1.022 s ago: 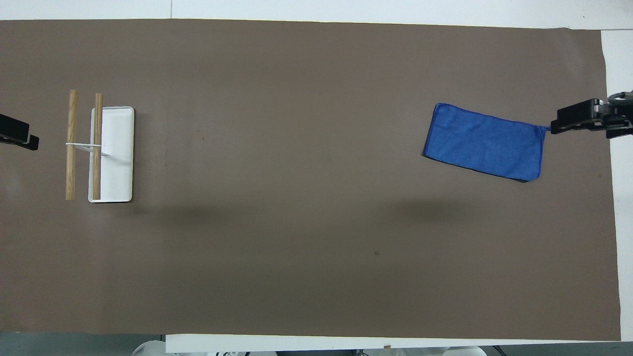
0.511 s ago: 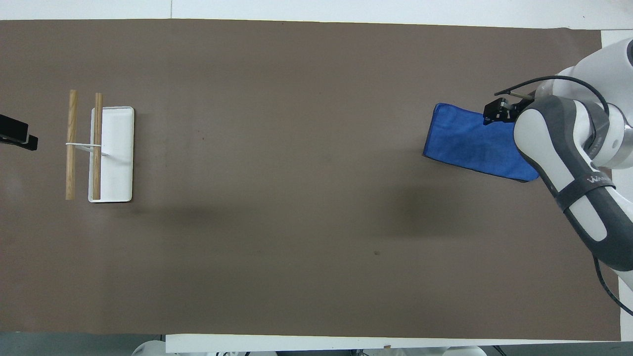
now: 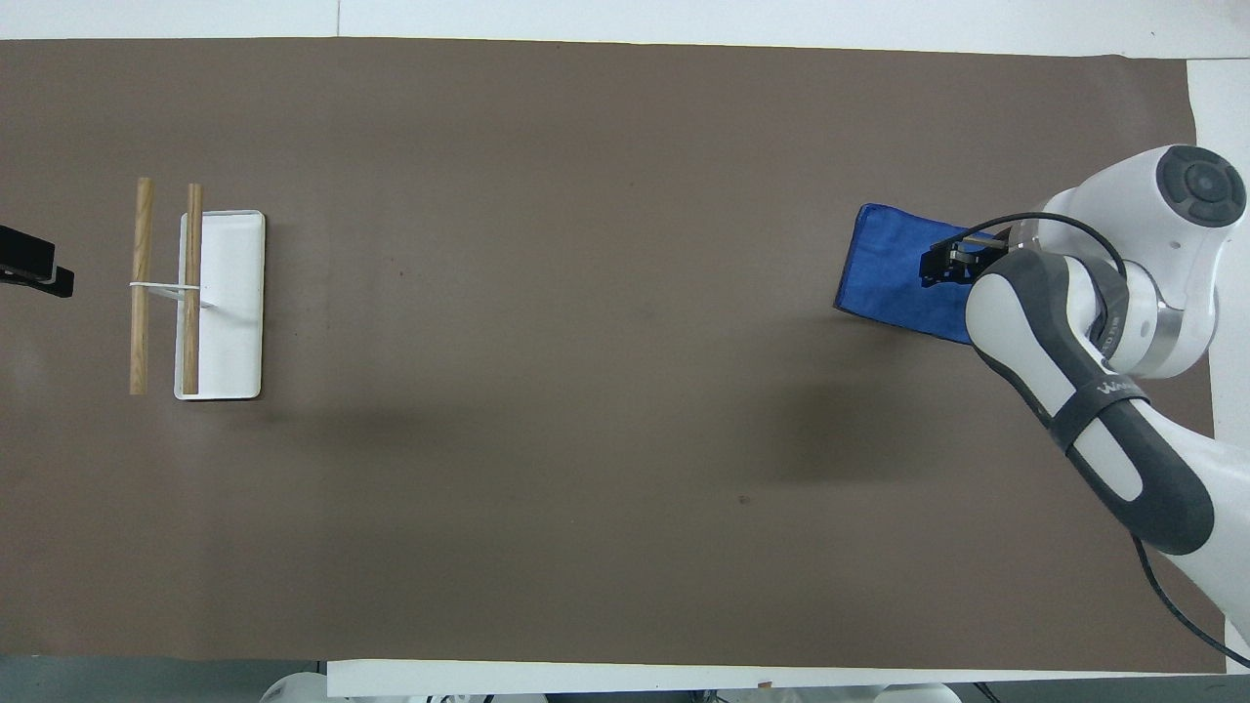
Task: Right arm passes towel to left arm to hang
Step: 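Reach the right gripper down onto the blue towel's near edge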
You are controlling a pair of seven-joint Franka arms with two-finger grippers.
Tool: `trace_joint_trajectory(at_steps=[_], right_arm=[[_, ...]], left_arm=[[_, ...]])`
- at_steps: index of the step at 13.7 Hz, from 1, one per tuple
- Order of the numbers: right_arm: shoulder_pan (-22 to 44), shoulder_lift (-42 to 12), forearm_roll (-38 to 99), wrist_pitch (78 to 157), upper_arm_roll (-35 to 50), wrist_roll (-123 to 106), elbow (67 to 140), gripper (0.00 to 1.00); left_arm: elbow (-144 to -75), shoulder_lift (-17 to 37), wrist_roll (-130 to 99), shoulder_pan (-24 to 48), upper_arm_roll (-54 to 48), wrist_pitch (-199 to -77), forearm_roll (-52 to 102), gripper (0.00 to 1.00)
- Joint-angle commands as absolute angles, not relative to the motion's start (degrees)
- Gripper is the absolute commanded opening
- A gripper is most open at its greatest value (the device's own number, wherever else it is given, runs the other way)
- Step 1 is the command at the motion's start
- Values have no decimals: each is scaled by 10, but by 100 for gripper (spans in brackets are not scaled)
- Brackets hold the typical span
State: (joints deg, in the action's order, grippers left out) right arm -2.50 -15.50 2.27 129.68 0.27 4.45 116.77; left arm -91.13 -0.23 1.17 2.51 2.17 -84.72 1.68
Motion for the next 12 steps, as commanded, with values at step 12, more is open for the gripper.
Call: trace_joint_trajectory(at_steps=[12], right_arm=[[-50, -134, 31, 1344, 4, -24, 1238, 73]], left_arm=[[-937, -20, -1, 19, 16, -857, 6, 100]])
